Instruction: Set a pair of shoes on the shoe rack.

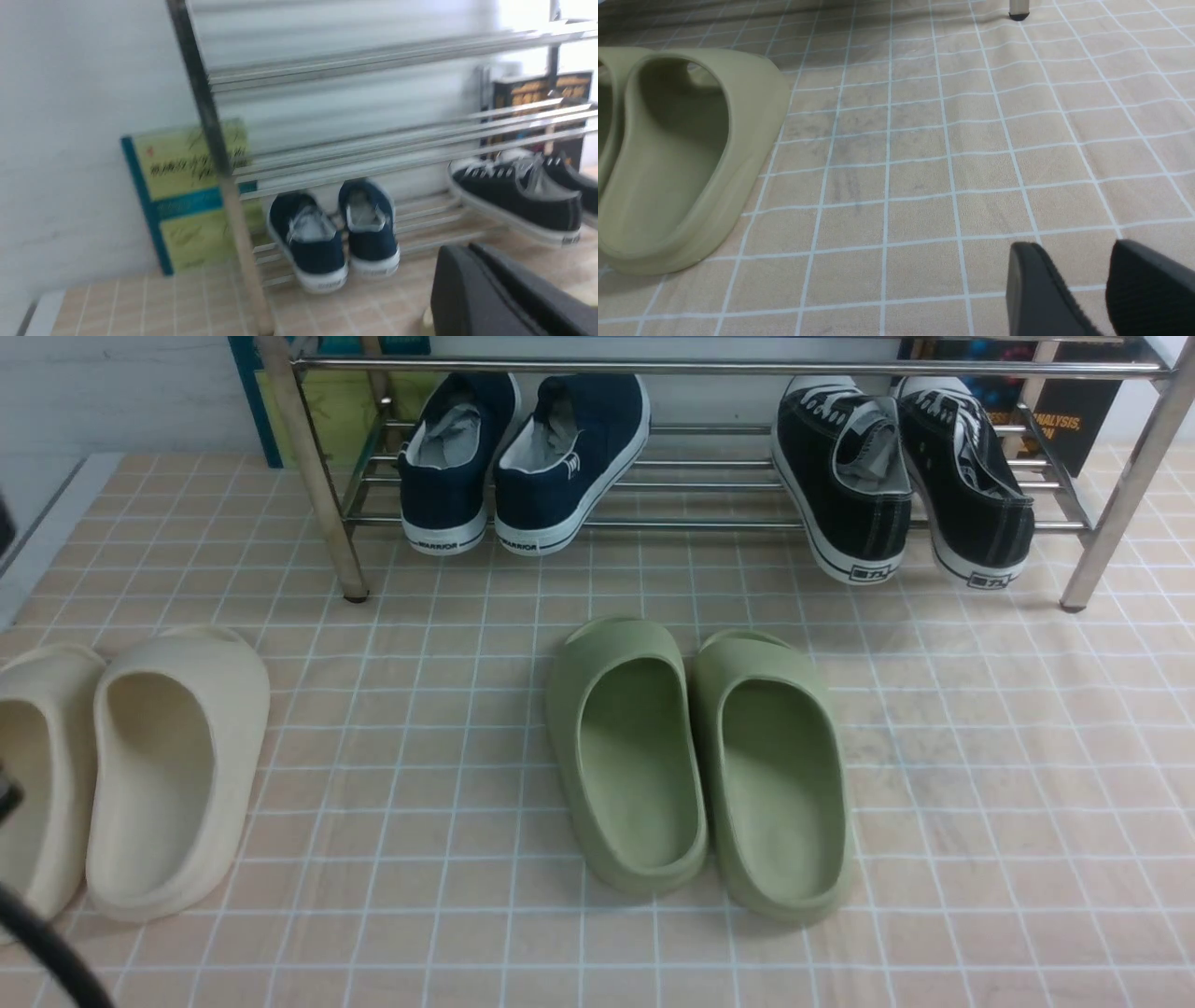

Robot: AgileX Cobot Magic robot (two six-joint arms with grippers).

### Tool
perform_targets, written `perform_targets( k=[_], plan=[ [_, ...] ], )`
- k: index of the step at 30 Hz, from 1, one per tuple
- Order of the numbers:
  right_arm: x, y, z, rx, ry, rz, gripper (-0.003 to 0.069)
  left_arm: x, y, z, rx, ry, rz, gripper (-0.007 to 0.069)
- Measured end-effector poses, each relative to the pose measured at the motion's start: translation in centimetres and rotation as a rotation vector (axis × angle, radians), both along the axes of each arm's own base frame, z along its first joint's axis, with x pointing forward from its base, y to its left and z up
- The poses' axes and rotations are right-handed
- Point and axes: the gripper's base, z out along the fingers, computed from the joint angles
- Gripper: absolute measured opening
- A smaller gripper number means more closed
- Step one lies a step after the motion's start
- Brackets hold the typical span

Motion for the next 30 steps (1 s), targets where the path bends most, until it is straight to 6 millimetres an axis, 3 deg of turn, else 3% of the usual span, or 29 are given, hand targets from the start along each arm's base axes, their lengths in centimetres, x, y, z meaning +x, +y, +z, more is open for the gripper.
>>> perform_targets(
  k=[8,22,30],
  plan=[
    [0.0,0.0,0.0,0.0,0.0,0.0,0.024,-0.9,1.3,-5.6,-0.031,0.193,0.086,0.002],
    [0.0,0.0,0.0,0.0,0.0,0.0,0.024,-0.9,2.2,-8.8,0.031,0.381,0.197,0.0036],
    [0.0,0.0,0.0,0.0,0.0,0.0,0.024,-2.0,2.6,-13.7,0.042,0.381,0.182,0.004]
  ],
)
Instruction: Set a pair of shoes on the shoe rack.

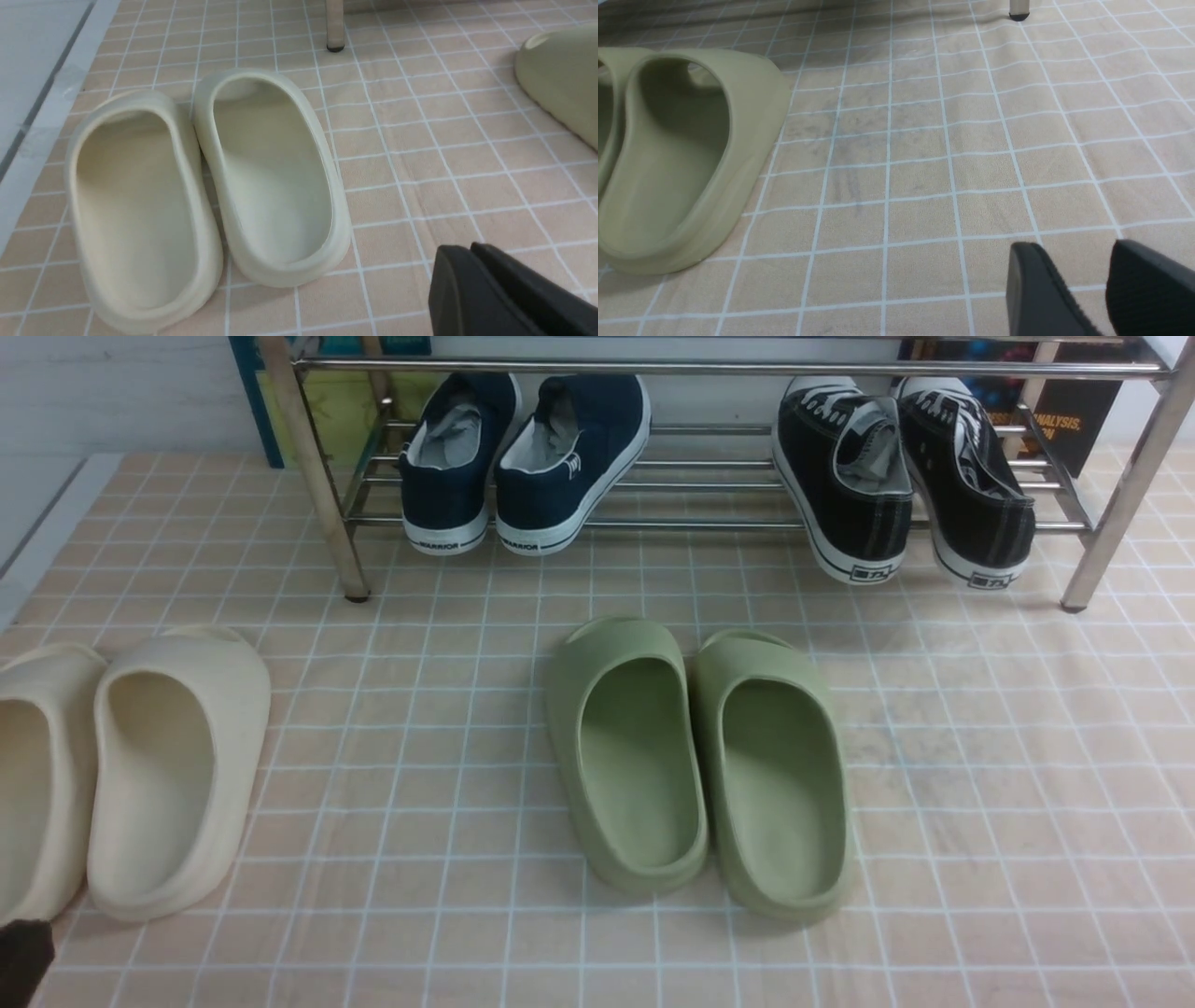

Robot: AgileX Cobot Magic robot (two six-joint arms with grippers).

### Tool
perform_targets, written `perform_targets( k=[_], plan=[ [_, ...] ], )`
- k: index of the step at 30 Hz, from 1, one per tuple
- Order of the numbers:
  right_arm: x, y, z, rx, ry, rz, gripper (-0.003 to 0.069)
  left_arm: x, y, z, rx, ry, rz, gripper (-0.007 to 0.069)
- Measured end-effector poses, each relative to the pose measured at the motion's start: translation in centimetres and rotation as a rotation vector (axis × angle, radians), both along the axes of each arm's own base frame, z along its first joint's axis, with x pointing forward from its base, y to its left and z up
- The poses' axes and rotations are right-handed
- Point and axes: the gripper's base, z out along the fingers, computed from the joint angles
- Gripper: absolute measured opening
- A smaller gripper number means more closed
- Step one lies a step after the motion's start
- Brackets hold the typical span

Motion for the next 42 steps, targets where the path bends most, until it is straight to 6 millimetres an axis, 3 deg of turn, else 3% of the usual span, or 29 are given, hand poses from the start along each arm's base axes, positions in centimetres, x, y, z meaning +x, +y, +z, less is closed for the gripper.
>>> perform_targets(
  k=[8,24,30,35,42],
  plan=[
    [0.0,0.0,0.0,0.0,0.0,0.0,0.024,-0.4,0.3,-5.3,0.045,0.04,-0.002,0.0043],
    [0.0,0.0,0.0,-0.001,0.0,0.0,0.024,-0.3,0.6,-5.2,0.135,-0.009,0.009,0.0055],
    [0.0,0.0,0.0,0.0,0.0,0.0,0.024,-0.4,0.3,-5.3,0.056,0.001,0.041,0.0057],
    [0.0,0.0,0.0,0.0,0.0,0.0,0.024,-0.3,-0.6,-4.7,-0.061,-0.092,0.028,0.0061],
    [0.0,0.0,0.0,0.0,0.0,0.0,0.024,-0.2,-0.5,-4.5,-0.028,-0.123,0.09,0.0061]
  ],
)
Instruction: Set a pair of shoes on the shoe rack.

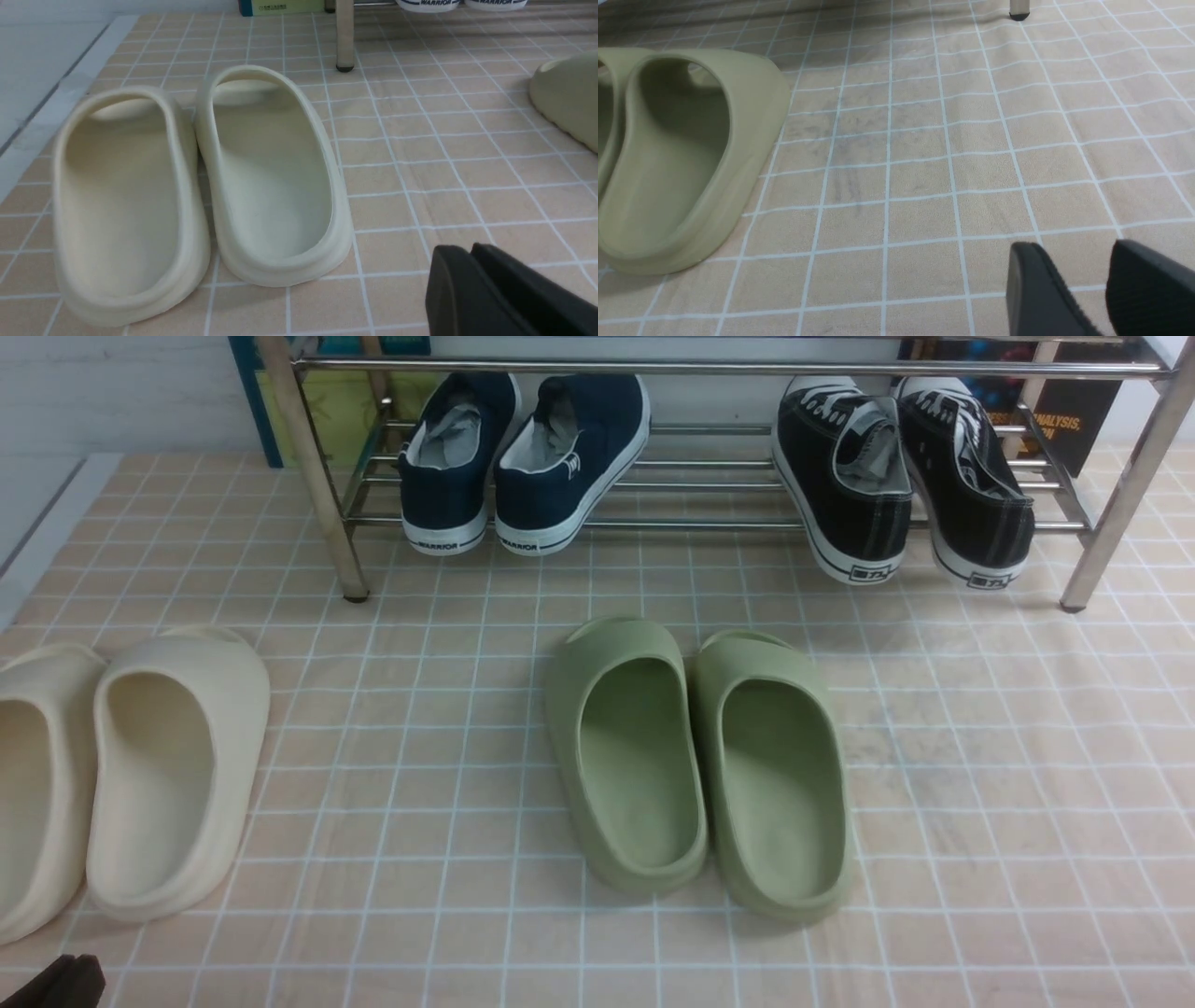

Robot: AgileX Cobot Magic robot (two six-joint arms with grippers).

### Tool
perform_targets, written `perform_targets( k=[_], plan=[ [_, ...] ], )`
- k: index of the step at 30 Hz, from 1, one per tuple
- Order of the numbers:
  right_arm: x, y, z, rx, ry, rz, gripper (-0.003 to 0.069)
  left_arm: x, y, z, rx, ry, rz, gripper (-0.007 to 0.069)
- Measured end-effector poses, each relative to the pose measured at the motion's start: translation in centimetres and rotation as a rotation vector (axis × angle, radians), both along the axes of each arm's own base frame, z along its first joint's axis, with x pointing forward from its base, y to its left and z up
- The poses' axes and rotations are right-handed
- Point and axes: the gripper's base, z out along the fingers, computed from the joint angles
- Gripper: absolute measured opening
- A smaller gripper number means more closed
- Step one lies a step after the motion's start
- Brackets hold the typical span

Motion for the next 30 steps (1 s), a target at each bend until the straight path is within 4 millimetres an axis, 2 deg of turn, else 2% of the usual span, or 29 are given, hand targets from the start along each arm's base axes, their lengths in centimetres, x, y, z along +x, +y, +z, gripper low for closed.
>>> perform_targets(
  k=[6,16,20,30],
  plan=[
    [0.0,0.0,0.0,0.0,0.0,0.0,0.024,-0.25,-0.09,-0.78,0.025,0.099,-0.009,0.0062],
    [0.0,0.0,0.0,0.0,0.0,0.0,0.024,-0.3,-0.26,-0.78,0.035,0.106,-0.043,0.0062],
    [0.0,0.0,0.0,0.0,0.0,0.0,0.024,-0.35,-0.57,-0.78,-0.022,0.112,-0.096,0.0062],
    [0.0,0.0,0.0,0.0,0.0,0.0,0.024,-0.31,-0.32,-0.79,-0.016,0.111,-0.072,0.0062]
  ],
)
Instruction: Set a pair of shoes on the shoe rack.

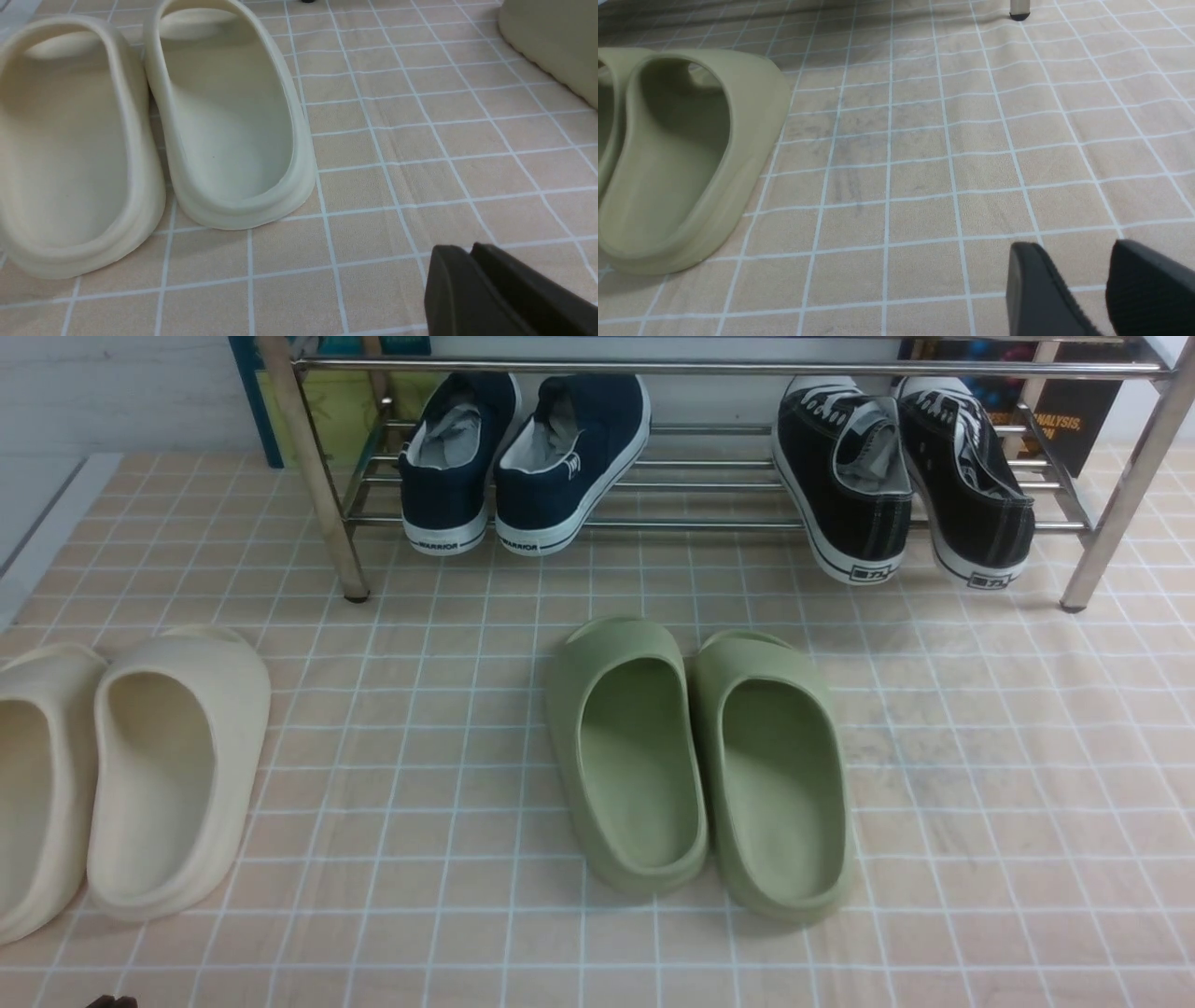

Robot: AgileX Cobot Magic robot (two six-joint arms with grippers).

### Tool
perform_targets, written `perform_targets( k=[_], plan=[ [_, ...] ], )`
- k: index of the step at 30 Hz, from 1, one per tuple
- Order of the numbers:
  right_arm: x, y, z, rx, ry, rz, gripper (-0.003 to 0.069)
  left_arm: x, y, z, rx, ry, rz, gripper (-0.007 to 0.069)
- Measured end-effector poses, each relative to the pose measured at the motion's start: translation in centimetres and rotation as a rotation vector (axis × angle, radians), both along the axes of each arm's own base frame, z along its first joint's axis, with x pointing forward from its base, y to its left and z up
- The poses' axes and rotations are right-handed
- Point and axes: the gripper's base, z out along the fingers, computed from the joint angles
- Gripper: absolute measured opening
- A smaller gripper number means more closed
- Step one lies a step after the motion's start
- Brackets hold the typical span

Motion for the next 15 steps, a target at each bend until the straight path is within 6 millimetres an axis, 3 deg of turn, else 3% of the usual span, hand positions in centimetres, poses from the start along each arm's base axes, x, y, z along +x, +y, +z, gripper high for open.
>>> perform_targets(
  k=[15],
  plan=[
    [0.0,0.0,0.0,0.0,0.0,0.0,0.024,0.0,0.0,0.0,-0.007,0.001,0.002,0.0058]
  ],
)
